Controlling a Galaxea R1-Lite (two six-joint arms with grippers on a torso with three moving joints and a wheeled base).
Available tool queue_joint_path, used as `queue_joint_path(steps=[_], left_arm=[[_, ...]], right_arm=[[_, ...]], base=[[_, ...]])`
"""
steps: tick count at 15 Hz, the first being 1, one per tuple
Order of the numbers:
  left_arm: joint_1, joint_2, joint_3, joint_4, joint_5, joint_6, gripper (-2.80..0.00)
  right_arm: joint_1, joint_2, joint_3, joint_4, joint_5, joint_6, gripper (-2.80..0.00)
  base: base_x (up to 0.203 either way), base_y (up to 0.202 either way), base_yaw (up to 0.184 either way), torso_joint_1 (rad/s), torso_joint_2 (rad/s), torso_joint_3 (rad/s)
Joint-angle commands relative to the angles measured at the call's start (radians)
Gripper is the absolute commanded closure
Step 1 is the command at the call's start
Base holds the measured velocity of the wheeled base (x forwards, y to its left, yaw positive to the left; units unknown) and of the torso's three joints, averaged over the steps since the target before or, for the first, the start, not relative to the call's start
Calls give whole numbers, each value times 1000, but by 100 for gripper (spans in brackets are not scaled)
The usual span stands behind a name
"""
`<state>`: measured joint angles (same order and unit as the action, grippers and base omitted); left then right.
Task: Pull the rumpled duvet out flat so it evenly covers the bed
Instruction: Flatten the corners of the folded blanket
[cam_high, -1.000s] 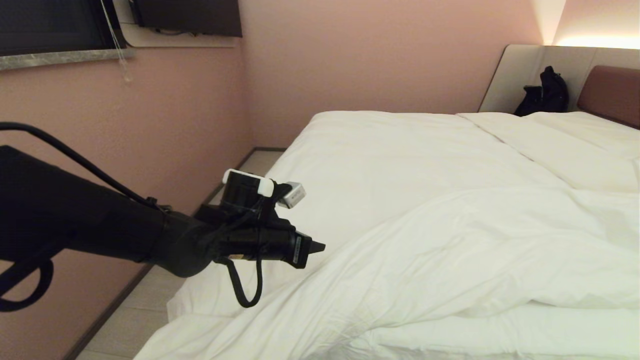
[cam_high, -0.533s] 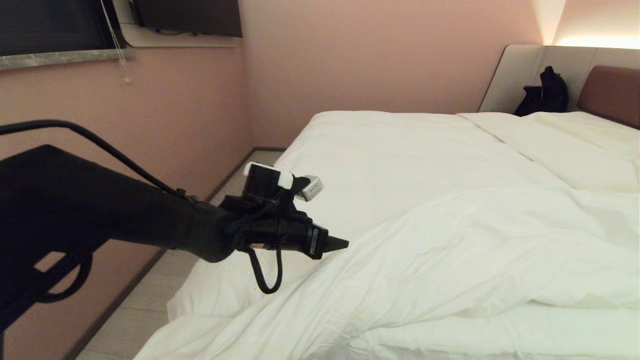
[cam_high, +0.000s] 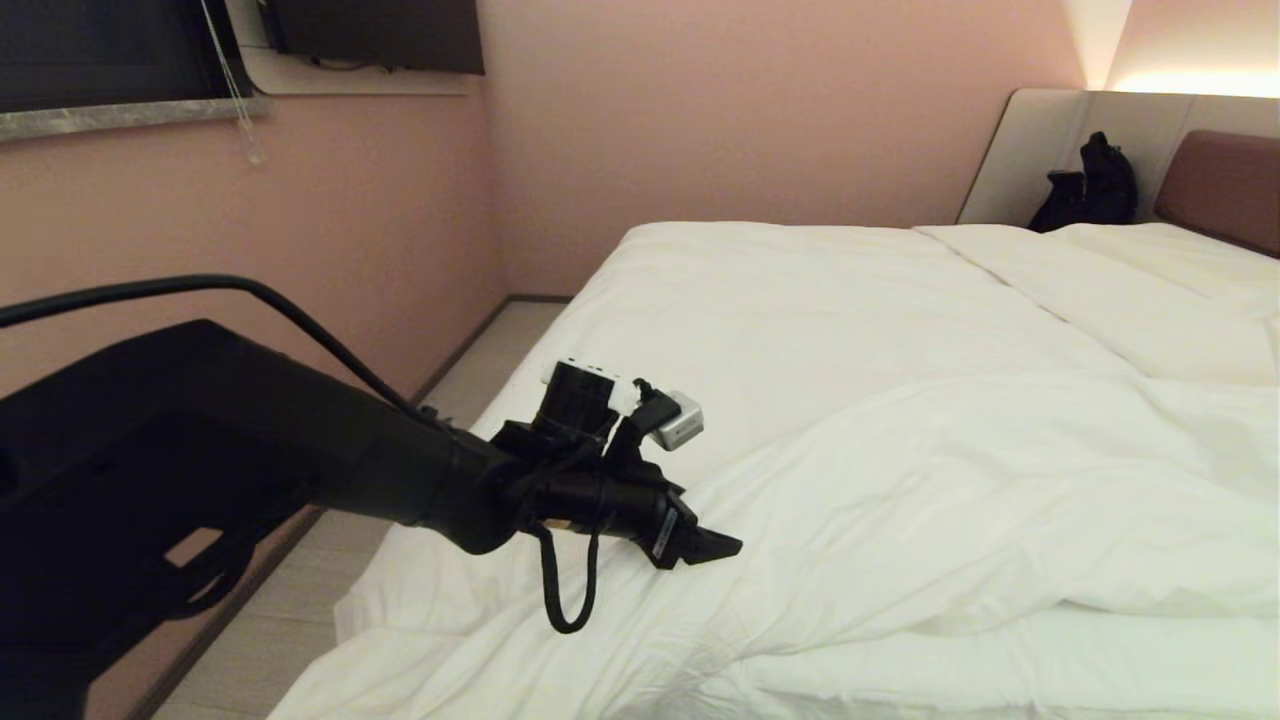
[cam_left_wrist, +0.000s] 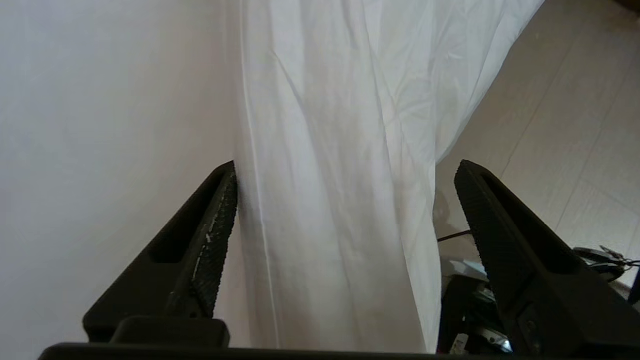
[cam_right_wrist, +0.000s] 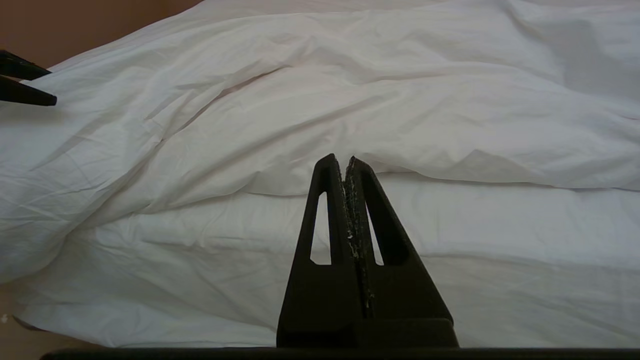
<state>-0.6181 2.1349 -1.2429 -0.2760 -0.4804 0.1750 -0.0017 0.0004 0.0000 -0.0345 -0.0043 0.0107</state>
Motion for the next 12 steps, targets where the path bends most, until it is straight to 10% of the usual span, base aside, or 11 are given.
queue_joint_path(steps=[1, 12], left_arm=[[1, 17, -18, 7, 0, 11, -280], [8, 152, -98, 44, 2, 80, -280]], right_arm=[[0, 0, 0, -1, 0, 0, 0], [0, 0, 0, -1, 0, 0, 0]], base=[[0, 0, 0, 0, 0, 0], [0, 0, 0, 0, 0, 0]])
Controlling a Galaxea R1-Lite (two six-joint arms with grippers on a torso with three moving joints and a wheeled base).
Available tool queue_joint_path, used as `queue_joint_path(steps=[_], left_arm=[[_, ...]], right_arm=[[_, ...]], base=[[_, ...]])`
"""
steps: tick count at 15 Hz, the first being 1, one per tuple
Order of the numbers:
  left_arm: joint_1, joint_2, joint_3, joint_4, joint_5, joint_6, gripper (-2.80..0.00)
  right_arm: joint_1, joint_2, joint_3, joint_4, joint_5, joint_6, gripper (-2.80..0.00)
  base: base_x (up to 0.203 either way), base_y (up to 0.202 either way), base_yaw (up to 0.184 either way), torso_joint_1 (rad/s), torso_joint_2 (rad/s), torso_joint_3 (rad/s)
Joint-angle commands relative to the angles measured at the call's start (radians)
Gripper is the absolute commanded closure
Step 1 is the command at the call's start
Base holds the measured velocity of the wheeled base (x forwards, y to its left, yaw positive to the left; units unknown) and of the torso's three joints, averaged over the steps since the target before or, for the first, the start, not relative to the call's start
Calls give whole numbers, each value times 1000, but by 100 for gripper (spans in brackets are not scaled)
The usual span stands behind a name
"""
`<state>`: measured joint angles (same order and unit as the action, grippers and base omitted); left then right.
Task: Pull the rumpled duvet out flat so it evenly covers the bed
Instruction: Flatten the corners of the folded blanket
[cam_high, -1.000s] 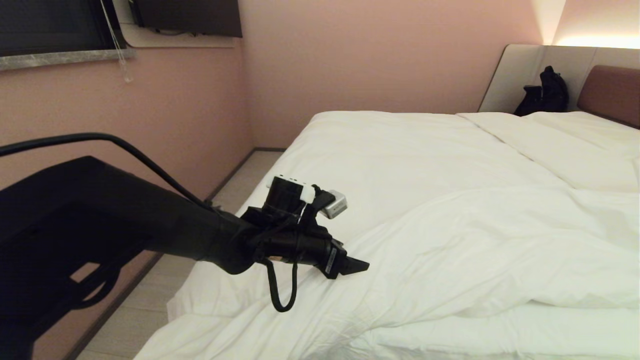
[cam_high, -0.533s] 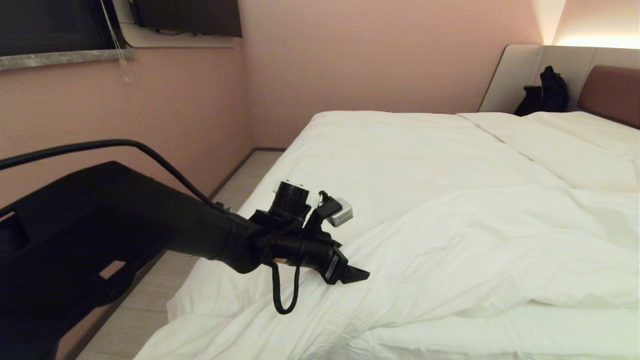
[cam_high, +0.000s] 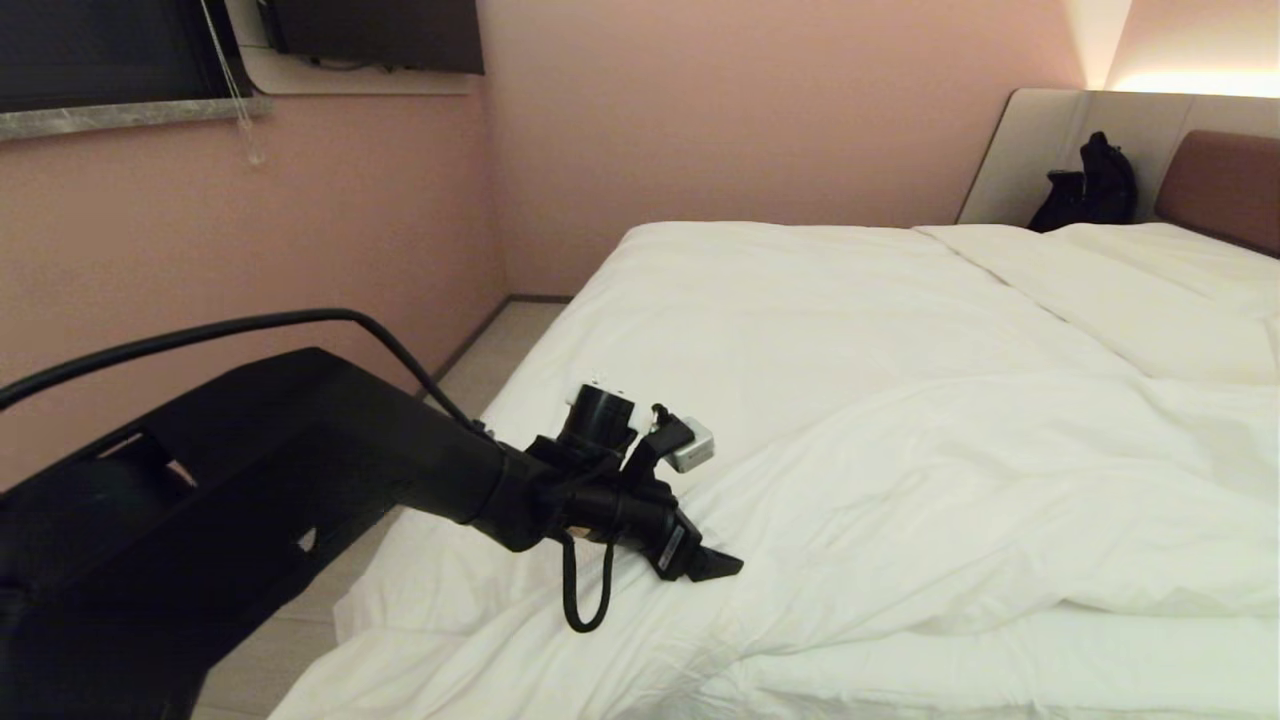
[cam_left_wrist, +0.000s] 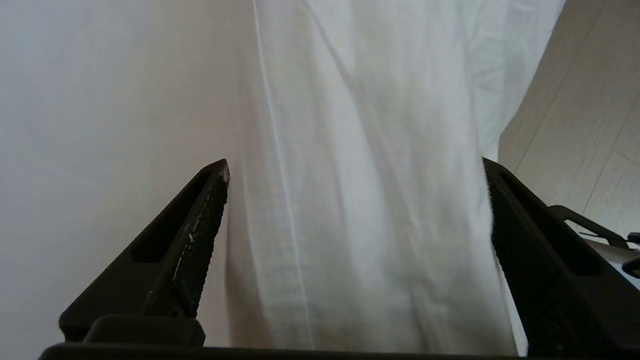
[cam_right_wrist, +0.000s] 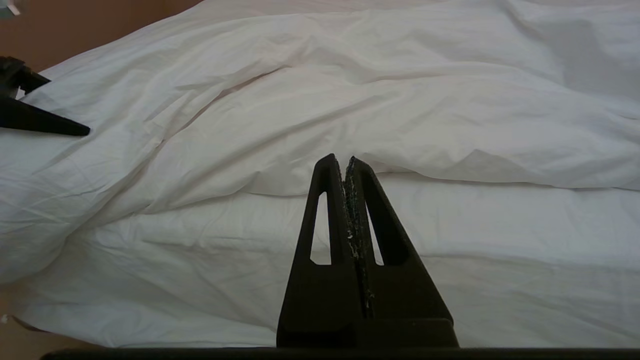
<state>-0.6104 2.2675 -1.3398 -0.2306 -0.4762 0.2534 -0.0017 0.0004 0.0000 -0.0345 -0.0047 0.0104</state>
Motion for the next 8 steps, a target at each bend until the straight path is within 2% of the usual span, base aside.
queue_joint_path(steps=[1, 5, 6, 8], left_arm=[[0, 24, -2, -1, -2, 1, -280], [0, 31, -2, -1, -4, 0, -280], [-2, 32, -4, -3, -5, -2, 0], [-2, 28, -1, -6, -7, -3, 0]], right_arm=[[0, 0, 0, -1, 0, 0, 0], [0, 0, 0, -1, 0, 0, 0], [0, 0, 0, -1, 0, 0, 0], [0, 0, 0, 0, 0, 0, 0]], base=[[0, 0, 0, 0, 0, 0], [0, 0, 0, 0, 0, 0], [0, 0, 0, 0, 0, 0], [0, 0, 0, 0, 0, 0]])
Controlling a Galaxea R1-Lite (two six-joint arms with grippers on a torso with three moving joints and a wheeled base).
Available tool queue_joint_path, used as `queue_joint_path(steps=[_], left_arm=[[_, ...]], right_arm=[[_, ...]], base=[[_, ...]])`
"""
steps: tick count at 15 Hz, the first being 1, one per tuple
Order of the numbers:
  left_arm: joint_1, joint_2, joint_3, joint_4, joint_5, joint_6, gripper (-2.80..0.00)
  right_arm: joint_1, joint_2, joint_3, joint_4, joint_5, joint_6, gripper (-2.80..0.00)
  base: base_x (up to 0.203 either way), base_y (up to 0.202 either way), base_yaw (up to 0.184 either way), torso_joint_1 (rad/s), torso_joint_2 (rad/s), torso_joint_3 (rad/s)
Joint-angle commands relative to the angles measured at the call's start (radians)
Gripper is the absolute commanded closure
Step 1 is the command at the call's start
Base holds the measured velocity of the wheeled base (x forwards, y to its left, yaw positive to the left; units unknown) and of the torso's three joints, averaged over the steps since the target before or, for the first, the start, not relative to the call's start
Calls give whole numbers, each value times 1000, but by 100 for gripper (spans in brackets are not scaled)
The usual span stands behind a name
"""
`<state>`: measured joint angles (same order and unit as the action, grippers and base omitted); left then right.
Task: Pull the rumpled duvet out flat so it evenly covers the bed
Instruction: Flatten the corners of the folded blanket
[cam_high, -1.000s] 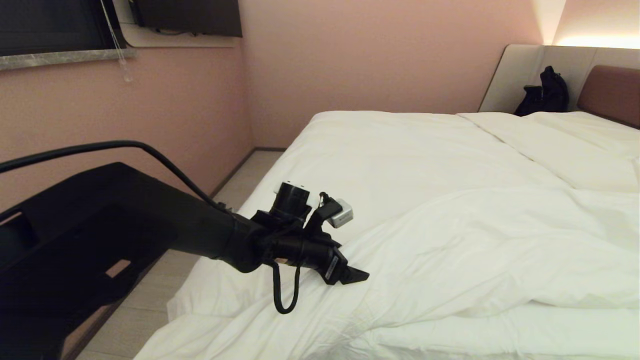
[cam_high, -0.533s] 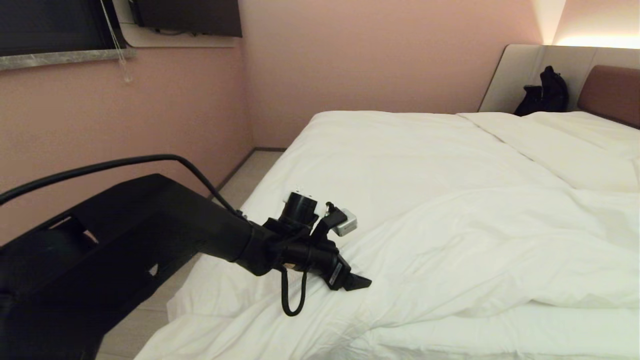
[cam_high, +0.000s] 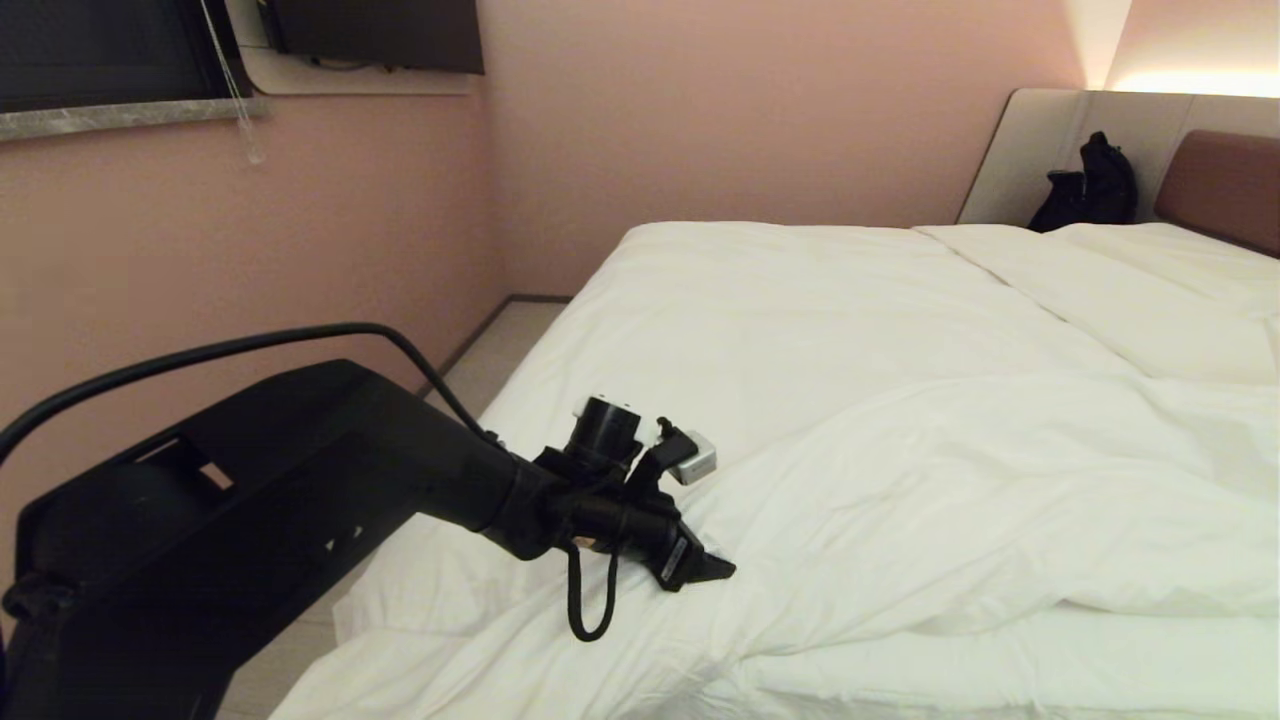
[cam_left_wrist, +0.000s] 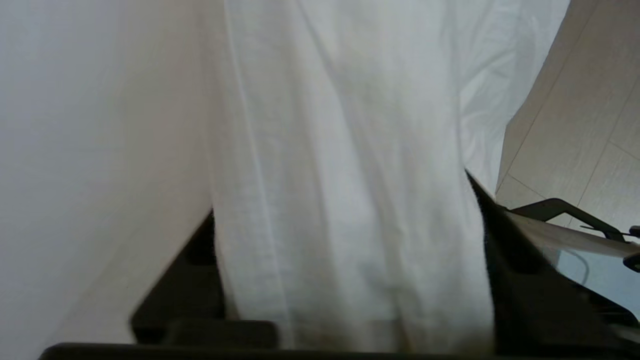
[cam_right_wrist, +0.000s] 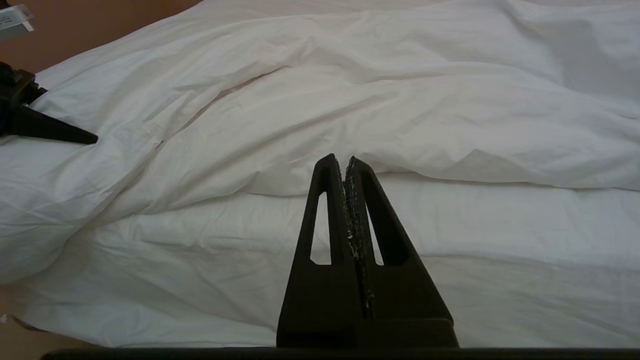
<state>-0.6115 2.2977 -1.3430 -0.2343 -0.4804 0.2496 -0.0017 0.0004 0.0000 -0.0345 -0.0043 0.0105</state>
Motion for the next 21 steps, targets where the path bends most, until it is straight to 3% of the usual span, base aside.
queue_joint_path(steps=[1, 8, 16, 21], left_arm=[[-1, -8, 10, -2, -5, -1, 0], [-35, -59, 80, 3, -12, -16, 0], [-178, -308, 380, 2, -58, -28, 0], [-241, -331, 488, 1, -83, -40, 0]], right_arm=[[0, 0, 0, -1, 0, 0, 0], [0, 0, 0, -1, 0, 0, 0], [0, 0, 0, -1, 0, 0, 0], [0, 0, 0, -1, 0, 0, 0]], base=[[0, 0, 0, 0, 0, 0], [0, 0, 0, 0, 0, 0], [0, 0, 0, 0, 0, 0], [0, 0, 0, 0, 0, 0]])
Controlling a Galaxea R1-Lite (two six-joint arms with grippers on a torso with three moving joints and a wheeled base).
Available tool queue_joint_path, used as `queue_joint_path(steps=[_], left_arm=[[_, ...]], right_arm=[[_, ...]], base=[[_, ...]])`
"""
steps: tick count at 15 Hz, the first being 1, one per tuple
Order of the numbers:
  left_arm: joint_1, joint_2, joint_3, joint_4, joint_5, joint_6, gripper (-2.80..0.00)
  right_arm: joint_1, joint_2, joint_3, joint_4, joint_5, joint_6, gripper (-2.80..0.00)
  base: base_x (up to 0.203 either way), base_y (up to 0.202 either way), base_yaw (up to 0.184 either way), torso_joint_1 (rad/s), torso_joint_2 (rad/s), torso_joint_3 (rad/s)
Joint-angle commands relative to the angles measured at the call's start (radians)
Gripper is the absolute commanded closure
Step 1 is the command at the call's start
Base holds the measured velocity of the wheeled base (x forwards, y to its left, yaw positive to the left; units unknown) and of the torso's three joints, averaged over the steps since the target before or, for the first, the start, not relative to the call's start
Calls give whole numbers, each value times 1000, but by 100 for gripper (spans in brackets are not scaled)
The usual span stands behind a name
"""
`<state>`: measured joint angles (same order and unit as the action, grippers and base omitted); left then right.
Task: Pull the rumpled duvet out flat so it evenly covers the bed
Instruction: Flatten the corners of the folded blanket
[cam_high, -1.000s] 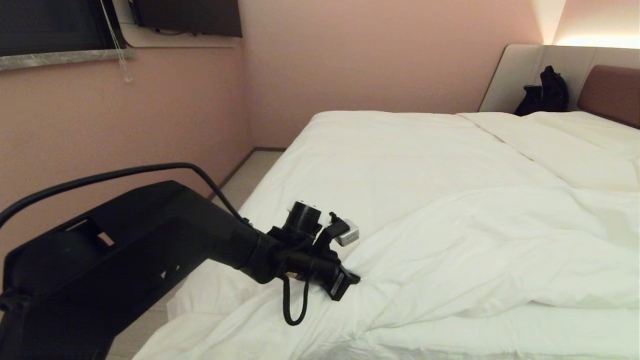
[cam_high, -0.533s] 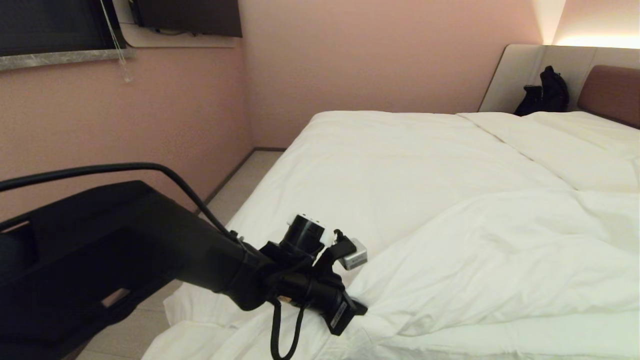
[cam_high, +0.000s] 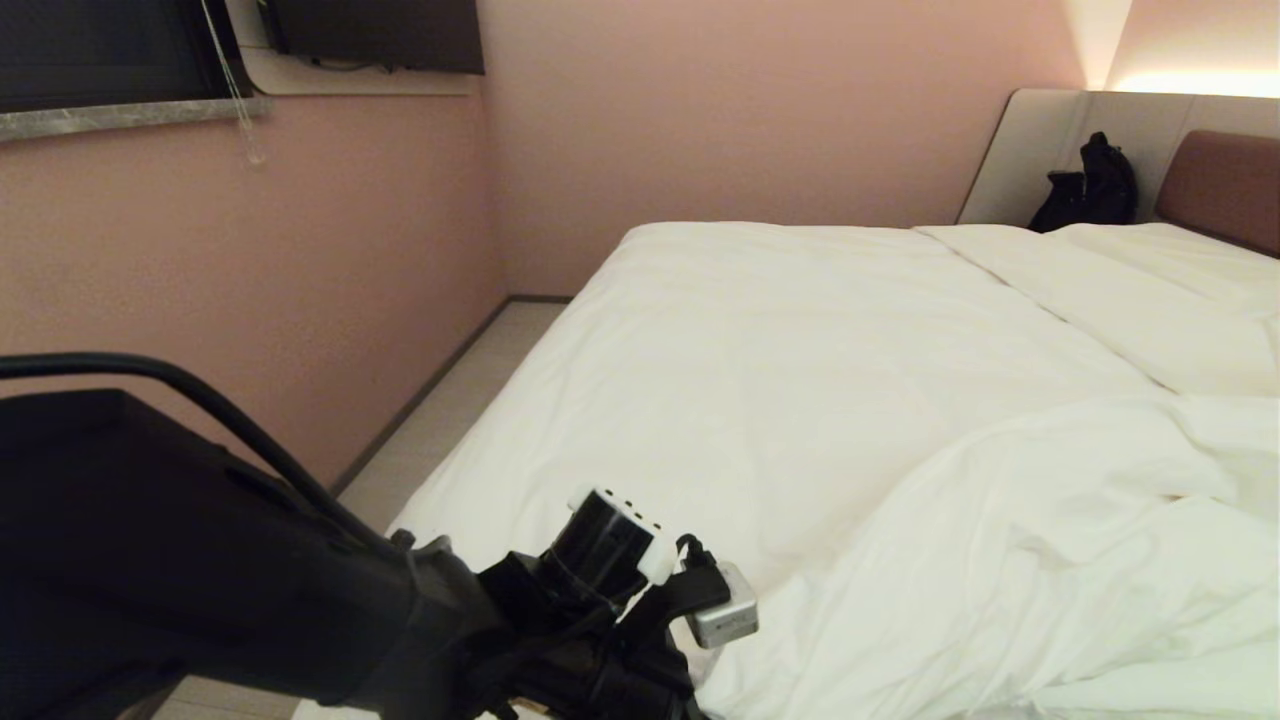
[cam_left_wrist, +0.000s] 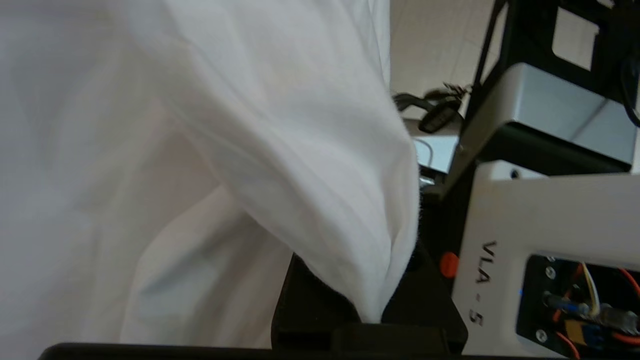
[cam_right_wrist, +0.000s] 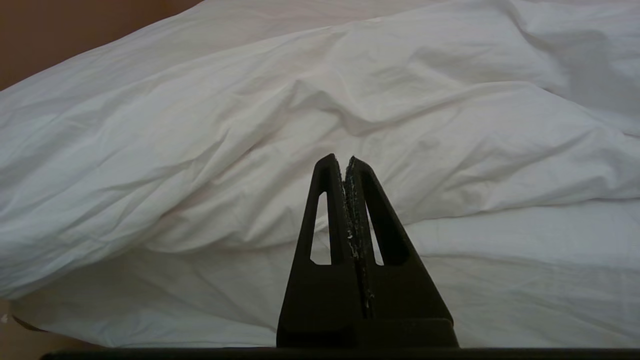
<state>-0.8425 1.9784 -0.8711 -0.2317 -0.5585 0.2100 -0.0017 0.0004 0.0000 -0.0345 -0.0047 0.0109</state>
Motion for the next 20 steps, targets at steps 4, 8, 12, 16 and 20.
queue_joint_path(steps=[4, 8, 12, 16, 20], left_arm=[[-33, -28, 61, -3, -4, 3, 0], [-60, -39, 113, -7, -9, 12, 0], [-66, -56, 154, -8, -49, 14, 0], [-74, -61, 185, -9, -55, 12, 0], [-87, -56, 195, -11, -55, 12, 0]], right_arm=[[0, 0, 0, -1, 0, 0, 0], [0, 0, 0, -1, 0, 0, 0], [0, 0, 0, -1, 0, 0, 0], [0, 0, 0, -1, 0, 0, 0], [0, 0, 0, -1, 0, 0, 0]], base=[[0, 0, 0, 0, 0, 0], [0, 0, 0, 0, 0, 0], [0, 0, 0, 0, 0, 0], [0, 0, 0, 0, 0, 0], [0, 0, 0, 0, 0, 0]])
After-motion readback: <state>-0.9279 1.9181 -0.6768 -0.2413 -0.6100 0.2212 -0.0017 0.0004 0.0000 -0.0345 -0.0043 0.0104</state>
